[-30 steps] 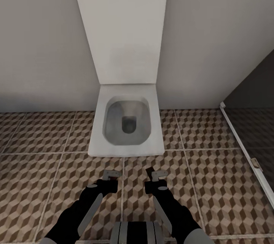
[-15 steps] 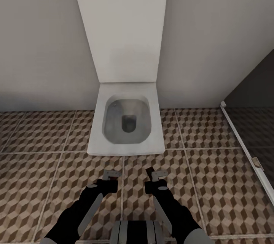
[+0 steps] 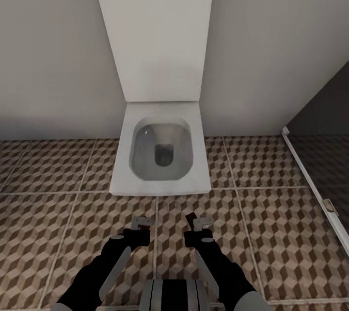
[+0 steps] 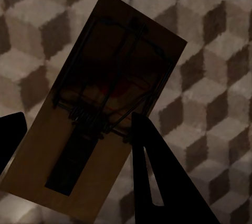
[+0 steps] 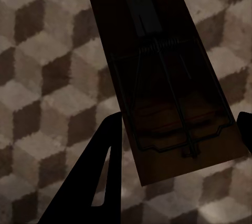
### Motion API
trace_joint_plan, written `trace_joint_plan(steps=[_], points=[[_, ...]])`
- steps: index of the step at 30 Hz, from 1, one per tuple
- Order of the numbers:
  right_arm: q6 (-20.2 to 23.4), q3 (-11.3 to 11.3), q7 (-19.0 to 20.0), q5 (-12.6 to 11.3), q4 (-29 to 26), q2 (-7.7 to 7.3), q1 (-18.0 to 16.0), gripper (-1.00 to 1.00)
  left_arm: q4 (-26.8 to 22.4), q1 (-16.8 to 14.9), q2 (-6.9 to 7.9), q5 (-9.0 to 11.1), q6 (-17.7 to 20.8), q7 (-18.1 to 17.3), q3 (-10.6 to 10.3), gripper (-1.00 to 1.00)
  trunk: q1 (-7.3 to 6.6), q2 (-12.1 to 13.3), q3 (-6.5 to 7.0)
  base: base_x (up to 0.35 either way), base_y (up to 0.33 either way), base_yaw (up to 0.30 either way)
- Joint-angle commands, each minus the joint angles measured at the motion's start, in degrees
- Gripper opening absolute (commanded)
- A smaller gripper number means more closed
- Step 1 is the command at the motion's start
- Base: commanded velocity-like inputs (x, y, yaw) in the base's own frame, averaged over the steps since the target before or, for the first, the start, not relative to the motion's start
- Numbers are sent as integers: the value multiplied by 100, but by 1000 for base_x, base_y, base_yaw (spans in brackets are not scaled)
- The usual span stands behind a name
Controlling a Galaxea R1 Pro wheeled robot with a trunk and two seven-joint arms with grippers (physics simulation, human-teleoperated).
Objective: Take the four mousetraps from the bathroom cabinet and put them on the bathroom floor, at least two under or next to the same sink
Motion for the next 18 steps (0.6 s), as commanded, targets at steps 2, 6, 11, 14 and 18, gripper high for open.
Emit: trace_joint_plan(steps=[2,6,11,14,18], points=[[12,14,-57,-68,-6,0,-3,-100,-8,-3,7,60,15,53,-21,-100,-1,-2,-4,0,0,0],[12,14,-57,-68,-6,0,-3,-100,-8,-4,7,60,15,53,-21,-100,-1,-2,-4,0,0,0],[12,14,-57,-68,-6,0,-3,-100,-16,-4,7,60,15,53,-21,-100,-1,-2,-4,0,0,0],[12,14,-57,-68,-5,0,-3,-100,-17,-4,7,60,15,53,-21,-100,-1,-2,-4,0,0,0],[12,14,-57,-68,-6,0,-3,-100,-10,-4,7,60,15,53,-21,-100,-1,-2,-4,0,0,0]])
